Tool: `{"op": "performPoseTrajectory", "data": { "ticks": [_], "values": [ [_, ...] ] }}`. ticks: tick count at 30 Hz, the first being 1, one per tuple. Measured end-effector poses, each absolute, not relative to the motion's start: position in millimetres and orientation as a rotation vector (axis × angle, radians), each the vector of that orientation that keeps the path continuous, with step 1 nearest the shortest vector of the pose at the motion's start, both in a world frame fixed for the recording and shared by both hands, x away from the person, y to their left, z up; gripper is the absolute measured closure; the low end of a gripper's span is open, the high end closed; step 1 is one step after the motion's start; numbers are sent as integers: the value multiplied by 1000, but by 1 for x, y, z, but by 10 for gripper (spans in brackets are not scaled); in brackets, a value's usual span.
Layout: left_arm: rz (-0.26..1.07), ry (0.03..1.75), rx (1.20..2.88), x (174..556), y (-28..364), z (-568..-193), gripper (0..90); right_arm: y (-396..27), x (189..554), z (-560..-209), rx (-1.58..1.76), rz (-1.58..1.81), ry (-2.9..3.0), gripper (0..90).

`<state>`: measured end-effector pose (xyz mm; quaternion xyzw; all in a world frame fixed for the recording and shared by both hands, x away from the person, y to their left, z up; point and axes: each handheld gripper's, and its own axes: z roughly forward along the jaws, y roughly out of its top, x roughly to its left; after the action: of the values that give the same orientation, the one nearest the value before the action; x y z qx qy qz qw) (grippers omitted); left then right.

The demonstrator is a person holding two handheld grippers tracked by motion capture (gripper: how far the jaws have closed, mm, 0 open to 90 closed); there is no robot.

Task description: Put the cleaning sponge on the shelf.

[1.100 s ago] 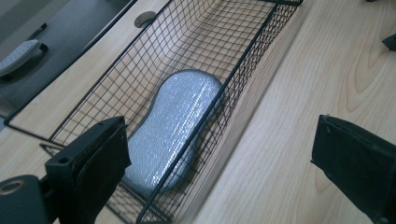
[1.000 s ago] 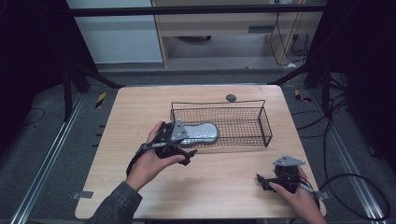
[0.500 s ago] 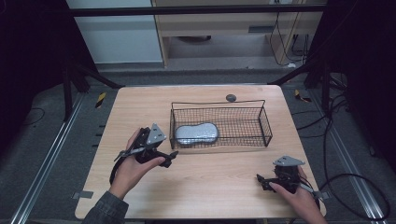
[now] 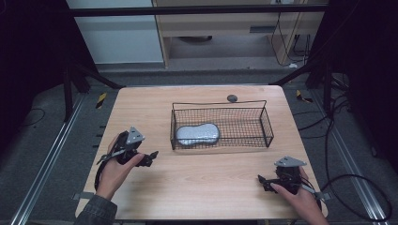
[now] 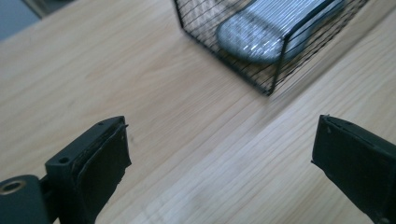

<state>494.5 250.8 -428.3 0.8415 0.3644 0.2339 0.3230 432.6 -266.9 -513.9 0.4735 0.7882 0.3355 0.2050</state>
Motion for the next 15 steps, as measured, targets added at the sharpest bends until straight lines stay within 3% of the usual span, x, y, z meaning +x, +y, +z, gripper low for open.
{"op": "performPoseTrajectory", "data": {
  "ticks": [15],
  "values": [
    [569, 1156, 2195, 513, 290, -468, 39, -267, 433, -514, 1320, 935, 2198, 3]
  ]
}}
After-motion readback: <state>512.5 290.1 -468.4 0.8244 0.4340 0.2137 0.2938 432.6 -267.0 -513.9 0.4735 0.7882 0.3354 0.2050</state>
